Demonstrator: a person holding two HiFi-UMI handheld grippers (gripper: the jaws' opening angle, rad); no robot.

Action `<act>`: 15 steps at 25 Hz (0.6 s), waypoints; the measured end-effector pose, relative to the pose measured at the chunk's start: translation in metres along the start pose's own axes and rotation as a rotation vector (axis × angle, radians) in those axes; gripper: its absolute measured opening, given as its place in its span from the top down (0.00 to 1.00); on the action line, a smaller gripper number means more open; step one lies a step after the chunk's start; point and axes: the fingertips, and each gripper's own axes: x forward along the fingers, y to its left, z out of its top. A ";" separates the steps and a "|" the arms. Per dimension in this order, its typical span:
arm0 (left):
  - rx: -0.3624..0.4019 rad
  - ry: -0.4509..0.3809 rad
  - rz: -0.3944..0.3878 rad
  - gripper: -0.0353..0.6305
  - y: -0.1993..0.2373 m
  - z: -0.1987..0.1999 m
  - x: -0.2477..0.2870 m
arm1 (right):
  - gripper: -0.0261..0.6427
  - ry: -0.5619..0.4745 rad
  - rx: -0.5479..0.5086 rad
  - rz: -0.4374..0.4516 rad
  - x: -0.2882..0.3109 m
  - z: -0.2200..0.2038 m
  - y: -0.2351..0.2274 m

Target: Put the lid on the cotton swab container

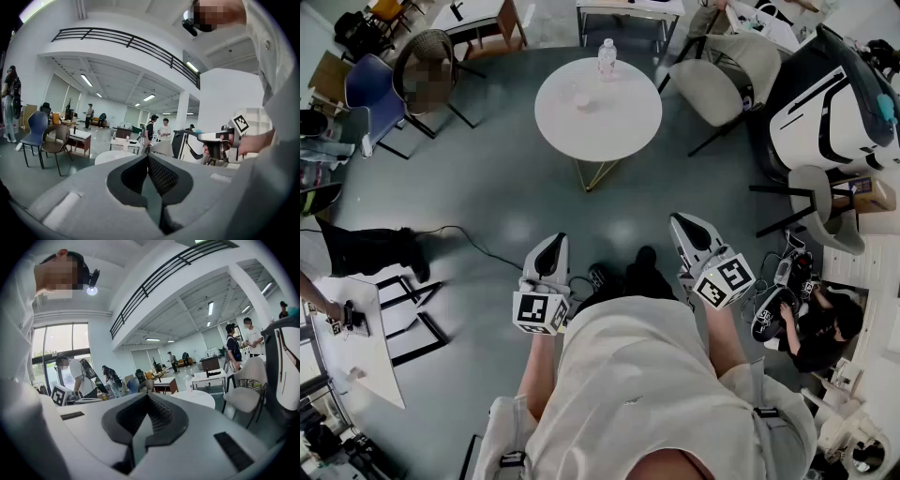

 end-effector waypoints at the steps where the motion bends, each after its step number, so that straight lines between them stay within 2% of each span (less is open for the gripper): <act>1: -0.003 -0.001 0.000 0.93 -0.001 0.000 0.001 | 0.95 0.004 0.001 -0.001 -0.001 -0.002 -0.001; 12: 0.017 -0.012 0.025 0.93 -0.004 0.002 -0.005 | 0.95 0.015 -0.027 0.008 -0.001 -0.002 0.004; 15: 0.001 -0.016 0.030 0.93 -0.002 -0.002 -0.008 | 0.95 0.029 -0.032 0.004 0.001 -0.004 0.007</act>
